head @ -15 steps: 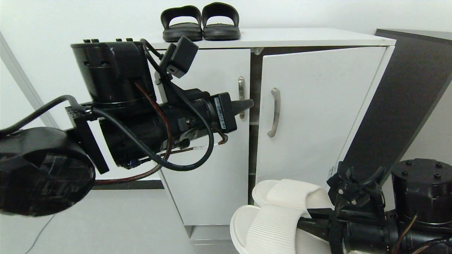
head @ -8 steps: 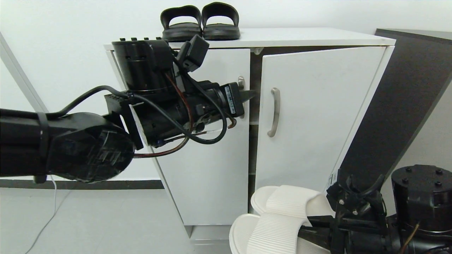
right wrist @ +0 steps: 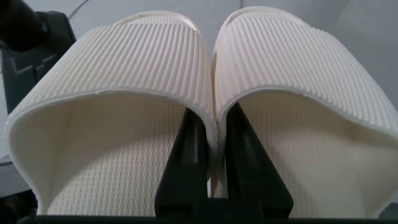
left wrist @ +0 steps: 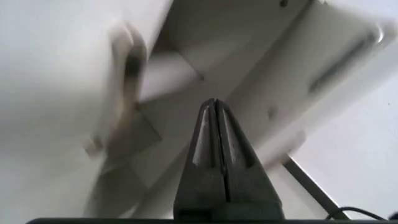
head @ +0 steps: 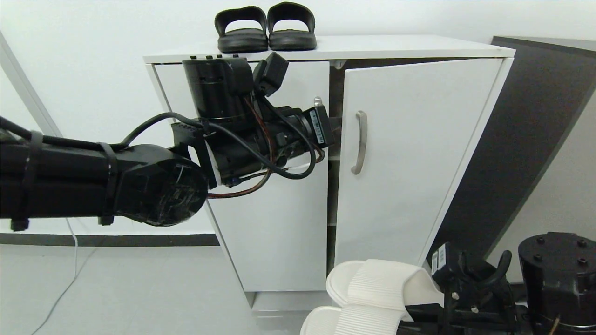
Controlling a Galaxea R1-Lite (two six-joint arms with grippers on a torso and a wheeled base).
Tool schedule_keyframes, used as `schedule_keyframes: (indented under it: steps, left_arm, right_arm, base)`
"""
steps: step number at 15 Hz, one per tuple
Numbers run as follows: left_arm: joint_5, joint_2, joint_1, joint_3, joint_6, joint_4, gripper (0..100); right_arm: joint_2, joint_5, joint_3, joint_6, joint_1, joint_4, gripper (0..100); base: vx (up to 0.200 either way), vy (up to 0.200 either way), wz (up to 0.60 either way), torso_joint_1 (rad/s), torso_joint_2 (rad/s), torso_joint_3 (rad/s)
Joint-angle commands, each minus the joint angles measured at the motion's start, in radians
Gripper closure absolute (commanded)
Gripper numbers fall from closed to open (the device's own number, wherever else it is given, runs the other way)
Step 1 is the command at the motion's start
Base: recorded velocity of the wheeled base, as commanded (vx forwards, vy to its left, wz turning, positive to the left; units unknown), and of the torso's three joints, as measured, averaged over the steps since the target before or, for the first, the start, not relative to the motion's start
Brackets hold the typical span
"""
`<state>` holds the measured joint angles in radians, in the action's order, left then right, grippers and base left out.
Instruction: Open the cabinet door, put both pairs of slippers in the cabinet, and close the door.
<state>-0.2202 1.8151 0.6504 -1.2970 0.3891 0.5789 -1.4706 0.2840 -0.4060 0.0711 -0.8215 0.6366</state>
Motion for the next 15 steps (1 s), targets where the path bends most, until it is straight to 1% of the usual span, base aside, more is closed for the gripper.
schedule_keyframes:
  steps: [1, 2, 3, 4, 5, 8, 13, 14, 15]
  left_arm:
    - [0.001, -0.013, 0.037, 0.027, -0.004, 0.018, 100]
    - [0.002, -0.033, 0.080, 0.068, -0.007, 0.044, 100]
    - [0.002, -0.033, 0.080, 0.068, -0.007, 0.044, 100]
    - [0.004, -0.062, 0.161, 0.130, -0.026, 0.101, 100]
    - [0.005, -0.068, 0.172, 0.139, -0.029, 0.111, 100]
    - [0.007, -0.076, 0.169, 0.148, -0.030, 0.117, 100]
    - [0.009, -0.082, 0.164, 0.165, -0.030, 0.125, 100]
    - [0.009, -0.092, 0.158, 0.177, -0.030, 0.134, 100]
    - [0.009, -0.112, 0.140, 0.200, -0.038, 0.141, 100]
  right_arm:
    - [0.004, 0.000, 0.010, 0.001, -0.010, 0.000, 100]
    - [0.004, 0.000, 0.012, 0.001, -0.013, 0.000, 100]
    - [0.004, 0.000, 0.012, 0.001, -0.013, 0.000, 100]
    - [0.010, 0.000, 0.019, 0.001, -0.027, 0.002, 100]
    - [0.013, 0.000, 0.021, 0.001, -0.030, 0.002, 100]
    - [0.036, 0.000, 0.035, 0.001, -0.056, 0.005, 100]
    - [0.030, 0.000, 0.035, 0.001, -0.054, 0.005, 100]
    - [0.026, 0.000, 0.033, 0.001, -0.050, 0.005, 100]
    - [0.006, -0.009, 0.016, -0.002, -0.031, 0.005, 100]
  base:
    - [-0.200, 0.000, 0.00, -0.007, 0.01, 0.002]
    - [-0.200, 0.000, 0.00, -0.002, 0.00, 0.012]
    - [-0.200, 0.000, 0.00, -0.002, -0.01, 0.002]
    - [-0.200, 0.000, 0.00, -0.002, 0.00, -0.002]
    - [-0.200, 0.000, 0.00, 0.002, 0.00, 0.002]
    - [0.000, 0.000, 0.00, 0.000, 0.00, 0.000]
    - [0.000, 0.000, 0.00, 0.000, 0.00, 0.000]
    - [0.000, 0.000, 0.00, 0.000, 0.00, 0.000]
    - [0.000, 0.000, 0.00, 0.000, 0.00, 0.000]
